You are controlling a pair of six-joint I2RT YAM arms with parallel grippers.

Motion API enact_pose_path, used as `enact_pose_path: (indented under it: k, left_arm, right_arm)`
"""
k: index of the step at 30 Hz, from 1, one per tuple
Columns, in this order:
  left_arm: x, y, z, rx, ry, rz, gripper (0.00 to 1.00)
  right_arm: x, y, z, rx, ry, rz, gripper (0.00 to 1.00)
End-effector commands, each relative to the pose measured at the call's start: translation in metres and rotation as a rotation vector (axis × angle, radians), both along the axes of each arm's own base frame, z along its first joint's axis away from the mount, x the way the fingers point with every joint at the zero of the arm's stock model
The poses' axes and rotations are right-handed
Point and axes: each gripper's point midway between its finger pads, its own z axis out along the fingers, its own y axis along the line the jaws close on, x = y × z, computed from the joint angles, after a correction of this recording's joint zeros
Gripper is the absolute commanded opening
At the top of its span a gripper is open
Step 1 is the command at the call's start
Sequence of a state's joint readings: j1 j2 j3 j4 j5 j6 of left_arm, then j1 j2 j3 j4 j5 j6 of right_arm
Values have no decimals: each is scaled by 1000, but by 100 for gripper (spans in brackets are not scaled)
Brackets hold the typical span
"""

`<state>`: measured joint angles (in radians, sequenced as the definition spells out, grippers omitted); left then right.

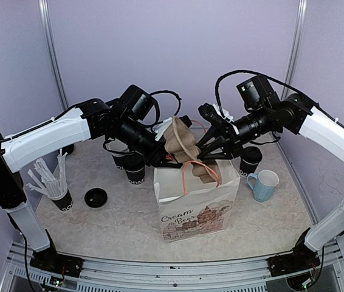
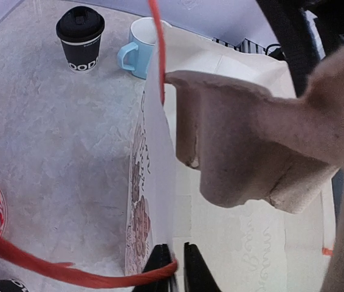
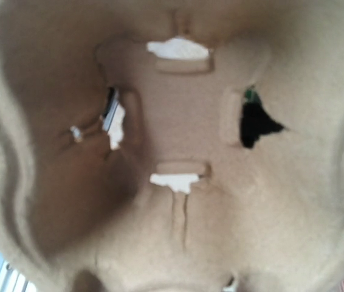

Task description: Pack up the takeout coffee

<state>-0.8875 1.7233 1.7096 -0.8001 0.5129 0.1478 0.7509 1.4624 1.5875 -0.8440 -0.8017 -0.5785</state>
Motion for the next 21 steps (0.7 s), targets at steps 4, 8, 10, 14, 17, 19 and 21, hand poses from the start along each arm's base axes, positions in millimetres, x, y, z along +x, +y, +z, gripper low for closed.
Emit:
enact_pose_path:
  k: [4,8,10,14,17,19,21]
  left_arm:
    - [0,3,12,-36,-53,15,34]
    - [15,14,24,-65,-133,116,44]
    - [17,25,38,-105,-165,146,46]
    - [16,44,53,-156,-207,185,49]
    - [20,56,58,-184,-215,214,51]
    - [26,62,61,-199,-222,243,51]
    - [35,69,63,-210,-232,283,57]
  right_arm:
    - [-1,2,-3,2,21,-21,23]
    - [2,2,1,9,20,-44,23]
    - [7,1,-3,-9,13,-76,23]
    - [11,-2,-26,-93,39,-91,24]
    - [10,-5,-40,-146,71,-92,23]
    - [11,-7,-44,-162,68,-101,24]
    - [14,-8,-46,-178,59,-116,24]
